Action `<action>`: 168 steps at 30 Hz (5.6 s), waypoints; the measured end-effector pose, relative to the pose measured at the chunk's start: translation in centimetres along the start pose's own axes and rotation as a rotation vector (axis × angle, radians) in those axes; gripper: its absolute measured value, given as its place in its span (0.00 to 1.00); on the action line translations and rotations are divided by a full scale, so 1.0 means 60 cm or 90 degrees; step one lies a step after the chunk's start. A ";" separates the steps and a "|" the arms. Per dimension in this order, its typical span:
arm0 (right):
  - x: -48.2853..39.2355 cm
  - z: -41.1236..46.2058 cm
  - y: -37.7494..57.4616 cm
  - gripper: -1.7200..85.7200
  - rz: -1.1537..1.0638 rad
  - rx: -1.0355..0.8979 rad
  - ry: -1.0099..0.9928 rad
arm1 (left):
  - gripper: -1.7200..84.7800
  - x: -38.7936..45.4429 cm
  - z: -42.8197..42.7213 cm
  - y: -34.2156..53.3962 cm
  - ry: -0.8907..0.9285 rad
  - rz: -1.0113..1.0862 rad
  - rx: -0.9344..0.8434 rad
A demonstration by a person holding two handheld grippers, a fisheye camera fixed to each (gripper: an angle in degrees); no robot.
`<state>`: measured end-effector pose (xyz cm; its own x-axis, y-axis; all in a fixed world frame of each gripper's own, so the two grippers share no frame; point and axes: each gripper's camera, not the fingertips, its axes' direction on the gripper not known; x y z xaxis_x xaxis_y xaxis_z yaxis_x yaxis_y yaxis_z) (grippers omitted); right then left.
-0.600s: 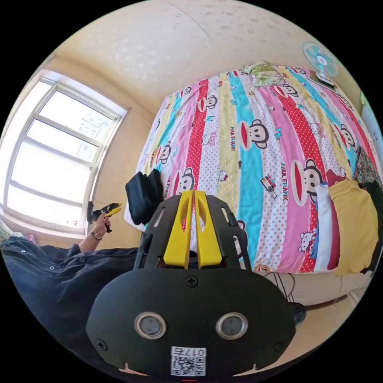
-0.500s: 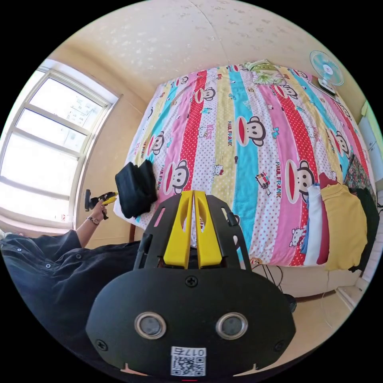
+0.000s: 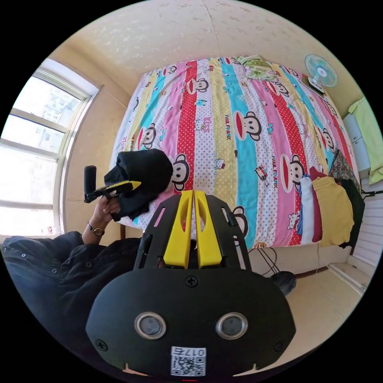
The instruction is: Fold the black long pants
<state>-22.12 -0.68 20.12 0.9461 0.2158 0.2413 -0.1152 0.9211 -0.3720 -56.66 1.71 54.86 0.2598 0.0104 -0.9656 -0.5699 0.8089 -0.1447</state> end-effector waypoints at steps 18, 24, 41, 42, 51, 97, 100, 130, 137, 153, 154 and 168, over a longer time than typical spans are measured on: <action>-0.571 0.317 -0.272 0.18 -0.399 -0.232 -0.061 | 0.17 -0.331 -0.345 0.449 -0.163 -0.604 0.403; -0.818 0.572 -0.312 0.23 -0.514 -0.348 0.103 | 0.17 -0.395 -0.311 0.442 -0.072 -0.660 0.379; -0.800 0.588 -0.231 0.22 -0.540 -0.373 0.139 | 0.08 -0.357 -0.283 0.502 0.078 -0.597 0.458; -0.803 0.580 -0.219 0.22 -0.553 -0.360 0.146 | 0.08 -0.323 -0.295 0.496 0.046 -0.546 0.450; -0.665 0.295 -0.204 0.05 -0.510 -0.178 -0.038 | 0.08 -0.061 -0.360 0.445 -0.089 -0.261 0.415; 0.520 0.108 -0.266 0.08 0.023 0.108 0.026 | 0.13 0.189 0.149 -0.396 -0.469 -0.193 0.104; 0.603 0.271 -0.144 0.10 -0.002 0.010 0.030 | 0.15 0.082 0.269 -0.256 -0.495 -0.235 -0.044; 1.088 0.494 0.383 0.10 0.280 -0.062 -0.420 | 0.18 0.129 0.338 -0.028 -0.221 -0.365 -0.083; 1.064 0.449 0.393 0.04 0.209 0.082 -0.752 | 0.17 0.217 0.462 -0.149 -0.120 -0.205 -0.126; 1.024 0.512 0.408 0.15 0.246 -0.042 -0.361 | 0.17 0.274 0.520 -0.187 -0.119 -0.121 -0.175; 1.012 0.523 0.398 0.15 0.229 -0.068 -0.349 | 0.17 0.276 0.523 -0.188 -0.118 -0.118 -0.177; 0.677 0.377 0.306 0.06 -0.197 -0.068 -0.538 | 0.16 0.262 0.664 -0.201 -0.122 -0.197 -0.343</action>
<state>7.38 32.32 43.35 0.3881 0.1685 0.9061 0.1755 0.9516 -0.2521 -14.65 15.52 50.01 0.5807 -0.0311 -0.8136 -0.7448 0.3834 -0.5462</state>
